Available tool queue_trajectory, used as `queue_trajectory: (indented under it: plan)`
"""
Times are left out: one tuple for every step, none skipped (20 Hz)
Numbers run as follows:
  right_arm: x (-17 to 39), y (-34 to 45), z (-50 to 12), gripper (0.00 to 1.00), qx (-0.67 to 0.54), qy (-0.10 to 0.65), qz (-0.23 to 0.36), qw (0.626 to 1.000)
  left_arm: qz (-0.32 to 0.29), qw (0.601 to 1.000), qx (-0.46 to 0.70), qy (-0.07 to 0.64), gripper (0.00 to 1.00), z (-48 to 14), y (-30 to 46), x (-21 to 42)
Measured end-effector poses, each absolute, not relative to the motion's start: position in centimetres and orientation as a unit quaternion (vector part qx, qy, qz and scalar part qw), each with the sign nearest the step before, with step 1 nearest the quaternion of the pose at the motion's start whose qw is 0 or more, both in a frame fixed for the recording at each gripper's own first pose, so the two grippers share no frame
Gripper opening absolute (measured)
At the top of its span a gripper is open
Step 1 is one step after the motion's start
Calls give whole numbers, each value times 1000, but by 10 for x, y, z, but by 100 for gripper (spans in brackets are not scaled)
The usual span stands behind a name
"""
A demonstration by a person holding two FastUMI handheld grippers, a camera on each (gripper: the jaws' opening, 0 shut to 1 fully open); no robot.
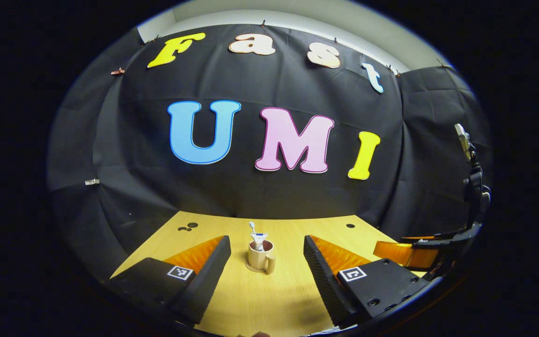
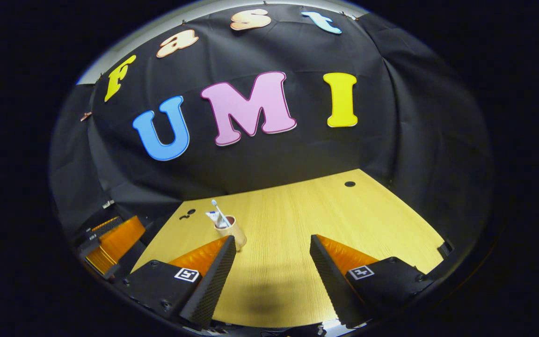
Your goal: Put the toothbrush and toothpaste on the desktop into the cup, then pick up the cup and place it on the coaster on the desktop.
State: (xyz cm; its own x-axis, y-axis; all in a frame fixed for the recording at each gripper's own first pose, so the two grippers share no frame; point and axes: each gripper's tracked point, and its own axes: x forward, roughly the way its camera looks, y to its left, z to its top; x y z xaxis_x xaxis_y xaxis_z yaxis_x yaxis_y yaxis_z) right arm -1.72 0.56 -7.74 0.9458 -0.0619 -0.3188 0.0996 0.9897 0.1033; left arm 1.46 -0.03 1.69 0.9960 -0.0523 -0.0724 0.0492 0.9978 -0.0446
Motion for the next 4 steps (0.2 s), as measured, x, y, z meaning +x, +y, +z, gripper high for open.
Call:
queue_trajectory:
  plan:
    - [-26,5,-83,98,57,165,-49,983,-36,998,-20,47,98,11,1,6]
    - [-34,3,-85,98,57,168,-59,982,-40,998,-15,52,98,5,6,-4]
    - [-37,1,-87,98,60,169,-66,982,-43,998,-10,53,98,2,11,-10]
    - [-43,0,-86,98,64,167,-73,981,-46,997,-5,54,98,0,14,-18]
